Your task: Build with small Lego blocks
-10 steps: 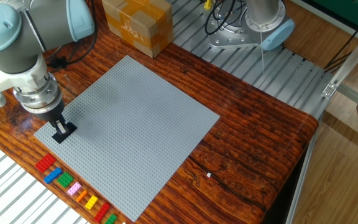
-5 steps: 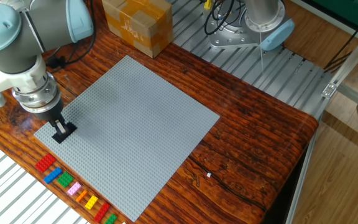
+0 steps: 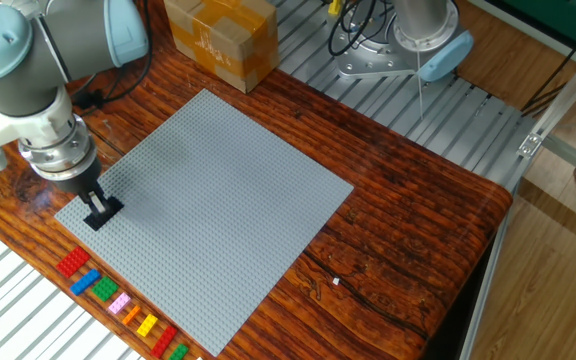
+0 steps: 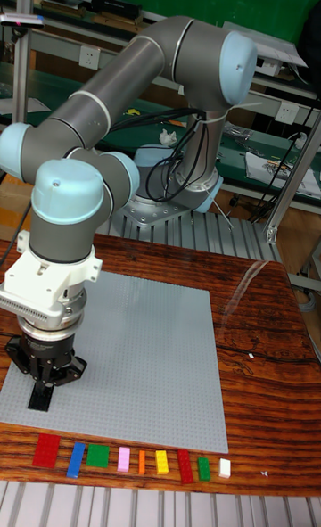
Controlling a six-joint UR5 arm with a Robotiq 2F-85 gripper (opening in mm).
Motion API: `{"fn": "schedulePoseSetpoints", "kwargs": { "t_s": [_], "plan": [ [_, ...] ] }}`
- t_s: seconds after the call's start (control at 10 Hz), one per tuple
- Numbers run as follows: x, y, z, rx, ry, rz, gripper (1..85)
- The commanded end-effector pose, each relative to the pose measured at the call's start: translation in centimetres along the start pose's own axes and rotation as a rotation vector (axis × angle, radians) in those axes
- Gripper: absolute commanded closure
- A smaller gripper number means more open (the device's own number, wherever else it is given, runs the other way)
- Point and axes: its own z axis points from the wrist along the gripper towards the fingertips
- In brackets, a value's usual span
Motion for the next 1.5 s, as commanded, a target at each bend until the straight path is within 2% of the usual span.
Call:
{"fn": "schedulePoseSetpoints", "kwargs": {
  "t_s": [0.0,0.1,0.3,0.4,0.5,0.6,0.8,1.0,1.1,1.2,1.4],
  "plan": [
    [0.4,-0.1,-0.2,-0.024,0.006,0.001,84.7],
    [0.4,0.0,0.0,-0.039,0.0,-0.001,84.7],
    [-1.0,-0.3,0.1,-0.032,-0.016,-0.022,84.7],
    [-1.2,-0.6,-0.2,-0.023,-0.009,-0.025,84.7],
    [-1.2,-0.7,-0.3,-0.018,-0.007,-0.021,84.7],
    [-0.5,-0.2,-0.3,-0.039,-0.001,-0.01,84.7],
    [-0.3,0.1,0.2,-0.053,-0.013,-0.008,84.7],
    [-2.0,-0.7,-0.4,-0.016,-0.023,-0.026,84.7],
    [-2.1,-0.7,-0.6,-0.008,-0.021,-0.026,84.7],
    [-1.8,-0.8,-0.6,-0.007,-0.019,-0.023,84.7],
    [-0.4,0.4,1.0,-0.043,-0.049,-0.002,84.7]
  ]
}}
